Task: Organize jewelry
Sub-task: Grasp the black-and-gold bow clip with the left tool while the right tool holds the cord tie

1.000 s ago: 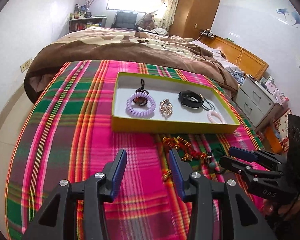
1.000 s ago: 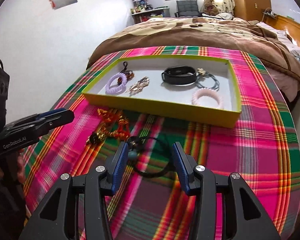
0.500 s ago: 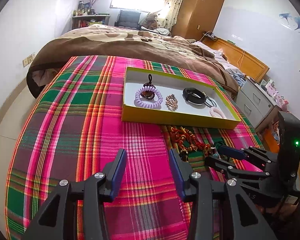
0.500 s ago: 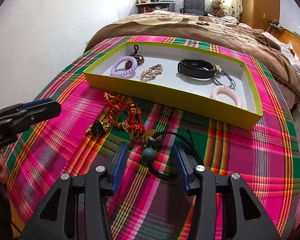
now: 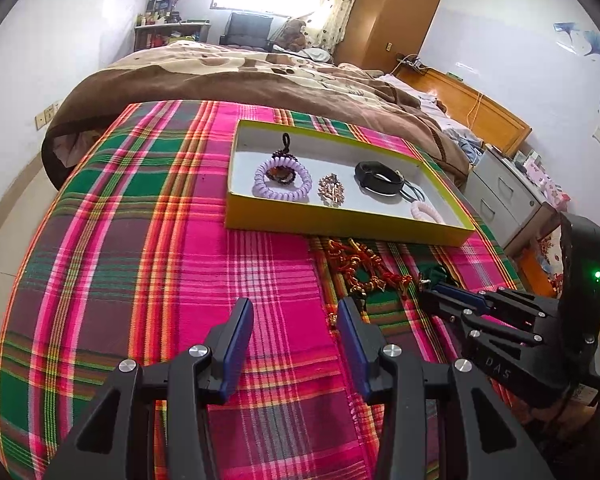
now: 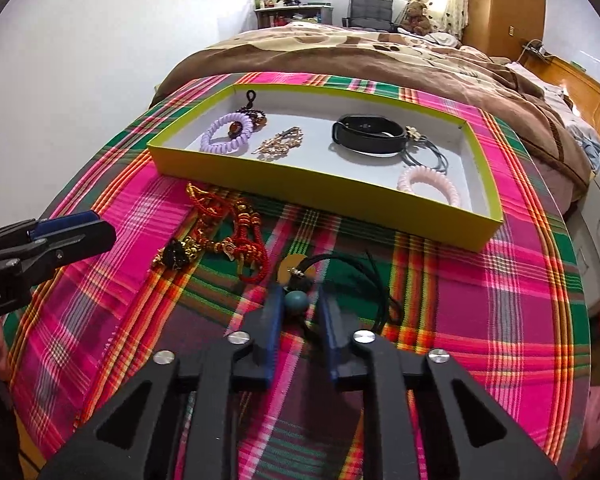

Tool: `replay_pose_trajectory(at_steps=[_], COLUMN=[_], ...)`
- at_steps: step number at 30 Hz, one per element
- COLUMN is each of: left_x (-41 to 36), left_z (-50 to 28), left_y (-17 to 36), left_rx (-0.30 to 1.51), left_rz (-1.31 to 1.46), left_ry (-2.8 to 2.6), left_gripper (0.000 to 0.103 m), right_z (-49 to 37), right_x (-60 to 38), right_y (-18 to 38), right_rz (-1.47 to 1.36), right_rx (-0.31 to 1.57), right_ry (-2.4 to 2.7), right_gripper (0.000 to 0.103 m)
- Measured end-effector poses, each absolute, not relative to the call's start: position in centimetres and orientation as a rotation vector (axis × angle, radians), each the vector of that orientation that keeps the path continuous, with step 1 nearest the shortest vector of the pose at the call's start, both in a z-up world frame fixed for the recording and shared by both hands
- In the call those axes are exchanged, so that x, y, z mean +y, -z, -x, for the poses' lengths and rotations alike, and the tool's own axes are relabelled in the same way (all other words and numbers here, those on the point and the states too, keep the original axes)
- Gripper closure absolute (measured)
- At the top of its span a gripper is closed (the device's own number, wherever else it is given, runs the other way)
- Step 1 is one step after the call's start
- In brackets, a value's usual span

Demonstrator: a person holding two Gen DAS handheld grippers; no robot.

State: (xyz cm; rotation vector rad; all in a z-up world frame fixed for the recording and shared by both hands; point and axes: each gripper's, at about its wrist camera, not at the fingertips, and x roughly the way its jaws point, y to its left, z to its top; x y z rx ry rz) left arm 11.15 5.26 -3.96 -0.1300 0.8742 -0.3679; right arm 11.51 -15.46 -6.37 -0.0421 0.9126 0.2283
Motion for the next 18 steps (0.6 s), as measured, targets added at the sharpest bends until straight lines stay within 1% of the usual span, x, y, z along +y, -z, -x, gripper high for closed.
replay_pose_trajectory(at_steps=[18], left_x=[1.2], left_z=[-12.3], left_y=[5.2], left_rx=[0.917], left_rz=[0.036], left_ry=[0.434], left_gripper=[0.06], right_z=[-10.0], right_x=[-18.4], right_y=[5.0], right_rz=[-0.038], right_rx=[0.867], right_ry=[-0.202], right_gripper=[0.089])
